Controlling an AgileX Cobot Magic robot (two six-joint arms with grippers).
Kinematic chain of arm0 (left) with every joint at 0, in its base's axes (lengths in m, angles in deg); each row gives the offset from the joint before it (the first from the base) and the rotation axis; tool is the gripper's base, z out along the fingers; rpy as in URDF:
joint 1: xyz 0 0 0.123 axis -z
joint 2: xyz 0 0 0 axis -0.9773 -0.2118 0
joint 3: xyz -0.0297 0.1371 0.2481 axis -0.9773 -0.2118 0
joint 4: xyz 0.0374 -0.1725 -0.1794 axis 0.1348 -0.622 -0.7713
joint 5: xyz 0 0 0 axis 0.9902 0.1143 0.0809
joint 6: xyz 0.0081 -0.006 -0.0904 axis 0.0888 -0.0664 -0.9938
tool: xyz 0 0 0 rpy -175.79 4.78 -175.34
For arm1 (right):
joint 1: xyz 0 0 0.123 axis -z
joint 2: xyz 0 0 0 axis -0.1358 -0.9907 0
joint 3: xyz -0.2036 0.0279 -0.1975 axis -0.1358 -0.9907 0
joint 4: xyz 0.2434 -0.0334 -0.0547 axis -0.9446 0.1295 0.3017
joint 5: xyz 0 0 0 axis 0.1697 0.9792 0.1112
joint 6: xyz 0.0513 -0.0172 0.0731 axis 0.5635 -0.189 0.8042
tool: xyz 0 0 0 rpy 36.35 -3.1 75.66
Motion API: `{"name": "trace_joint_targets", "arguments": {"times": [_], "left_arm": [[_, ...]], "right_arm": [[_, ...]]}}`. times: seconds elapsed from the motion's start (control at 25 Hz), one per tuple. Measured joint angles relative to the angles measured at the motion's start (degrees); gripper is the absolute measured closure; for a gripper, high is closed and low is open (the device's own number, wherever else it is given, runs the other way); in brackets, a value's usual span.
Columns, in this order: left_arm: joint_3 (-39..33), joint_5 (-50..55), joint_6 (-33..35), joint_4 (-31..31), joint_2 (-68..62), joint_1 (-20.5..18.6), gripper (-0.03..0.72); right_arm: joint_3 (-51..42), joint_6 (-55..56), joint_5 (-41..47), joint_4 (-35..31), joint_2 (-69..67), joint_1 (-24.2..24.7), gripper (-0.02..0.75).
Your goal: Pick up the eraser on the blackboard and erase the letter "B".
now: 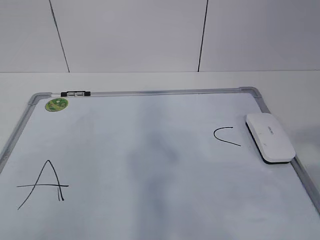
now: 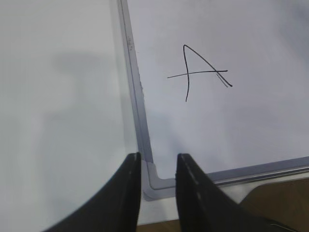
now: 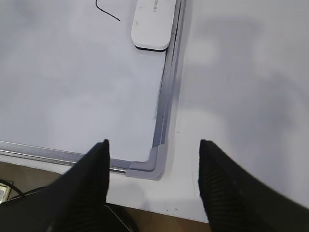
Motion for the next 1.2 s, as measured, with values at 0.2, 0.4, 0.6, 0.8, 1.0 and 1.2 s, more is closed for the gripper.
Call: {"name": "trace_joint_targets", "arguments": {"times": [0.2, 0.4, 0.6, 0.8, 1.0, 1.2], "left_arm": [[-2.2, -3.7, 1.5, 0.0, 5.1, 0.0, 0.49], [-3.9, -7.9, 1.8, 0.0, 5.8, 0.0, 0.49], [-4.3, -8.3, 1.8, 0.0, 5.8, 0.0, 0.489], [-4.3, -8.5, 1.8, 0.0, 5.8, 0.0, 0.489], [-4.3, -8.5, 1.9, 0.0, 5.8, 0.0, 0.489], [-4.3, -8.5, 1.9, 0.0, 6.6, 0.0, 0.489]], "right_arm": [[-6.9, 0.0, -4.3, -0.1, 6.9, 0.0, 0.296], [-13.1, 0.0, -7.3, -0.1, 13.3, 0.0, 0.296], [-15.1, -0.2, -7.3, -0.1, 18.5, 0.0, 0.296], [-15.8, -0.2, -6.8, 0.3, 24.2, 0.0, 0.296], [-16.0, -0.2, -6.5, 0.4, 25.6, 0.0, 0.297], [-16.0, -0.2, -6.5, 0.4, 25.6, 0.0, 0.297]]}}
